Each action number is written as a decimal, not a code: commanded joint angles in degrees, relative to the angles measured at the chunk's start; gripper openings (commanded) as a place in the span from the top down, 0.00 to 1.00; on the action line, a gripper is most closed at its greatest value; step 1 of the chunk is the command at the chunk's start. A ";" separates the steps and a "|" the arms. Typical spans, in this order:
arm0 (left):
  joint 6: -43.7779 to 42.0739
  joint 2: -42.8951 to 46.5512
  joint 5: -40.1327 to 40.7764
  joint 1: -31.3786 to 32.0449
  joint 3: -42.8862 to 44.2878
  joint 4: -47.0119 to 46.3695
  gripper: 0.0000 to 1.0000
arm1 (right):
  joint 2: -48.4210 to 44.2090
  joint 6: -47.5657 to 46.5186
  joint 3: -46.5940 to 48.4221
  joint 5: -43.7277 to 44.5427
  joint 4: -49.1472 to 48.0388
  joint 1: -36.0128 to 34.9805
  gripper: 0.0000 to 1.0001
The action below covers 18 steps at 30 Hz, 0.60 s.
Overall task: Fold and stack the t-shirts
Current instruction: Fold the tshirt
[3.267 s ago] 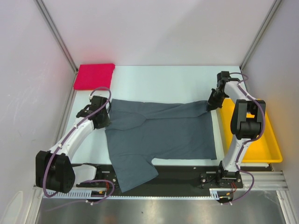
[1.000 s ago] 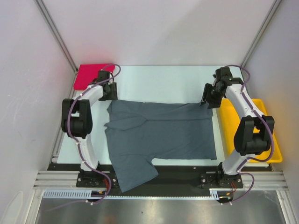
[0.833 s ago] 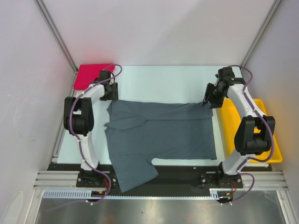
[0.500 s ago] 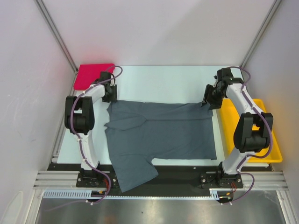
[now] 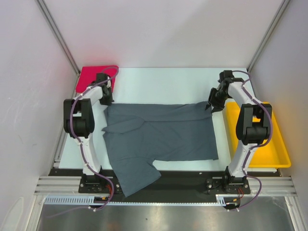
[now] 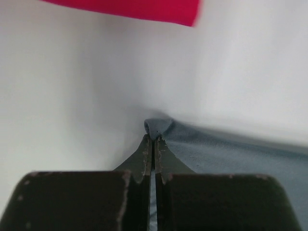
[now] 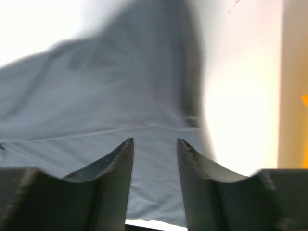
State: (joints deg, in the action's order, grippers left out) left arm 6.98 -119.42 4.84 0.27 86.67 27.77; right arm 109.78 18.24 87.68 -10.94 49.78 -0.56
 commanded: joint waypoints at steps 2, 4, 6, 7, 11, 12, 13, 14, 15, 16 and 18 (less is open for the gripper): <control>1.10 5.16 5.45 -2.91 -0.36 -1.75 1.00 | 3.25 1.18 4.07 -0.39 -0.21 1.96 0.58; 1.54 4.63 4.22 -2.82 -0.45 -1.93 1.00 | 4.83 1.53 4.60 -0.84 -0.73 1.96 0.58; 2.24 4.28 3.60 -2.91 -0.37 -1.84 1.00 | 6.06 1.62 5.40 -0.75 -0.56 2.05 0.57; 2.42 4.19 3.16 -2.82 -0.37 -1.75 1.00 | 7.02 1.62 5.66 -1.01 -0.56 2.23 0.54; 3.12 3.84 1.14 -2.91 -0.19 -1.23 1.00 | 9.57 2.84 7.32 -5.22 -1.79 2.32 0.53; 3.30 3.75 1.22 -2.91 -0.10 -1.05 1.00 | 9.84 4.33 7.59 -6.80 -1.96 2.23 0.53; 3.82 3.75 1.57 -2.91 0.07 -0.53 1.00 | 9.84 4.78 7.33 -7.34 -2.66 2.05 0.53; 4.26 3.66 1.92 -2.91 0.16 -0.26 1.00 | 9.67 5.05 7.16 -7.43 -3.02 1.70 0.53; 4.53 4.10 2.45 -2.91 0.16 0.09 1.00 | 9.67 5.31 7.07 -6.91 -3.28 1.61 0.53; 5.14 4.45 4.37 -2.82 -0.01 0.09 1.00 | 9.75 5.32 7.15 -6.73 -3.29 1.61 0.53; 5.32 4.72 6.05 -2.91 -0.02 -0.08 1.00 | 10.46 5.49 7.50 -6.55 -3.72 2.05 0.53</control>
State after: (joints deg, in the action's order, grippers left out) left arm 10.52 -117.82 7.81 -2.61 86.24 27.77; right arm 119.57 22.33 92.62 -16.03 47.66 1.54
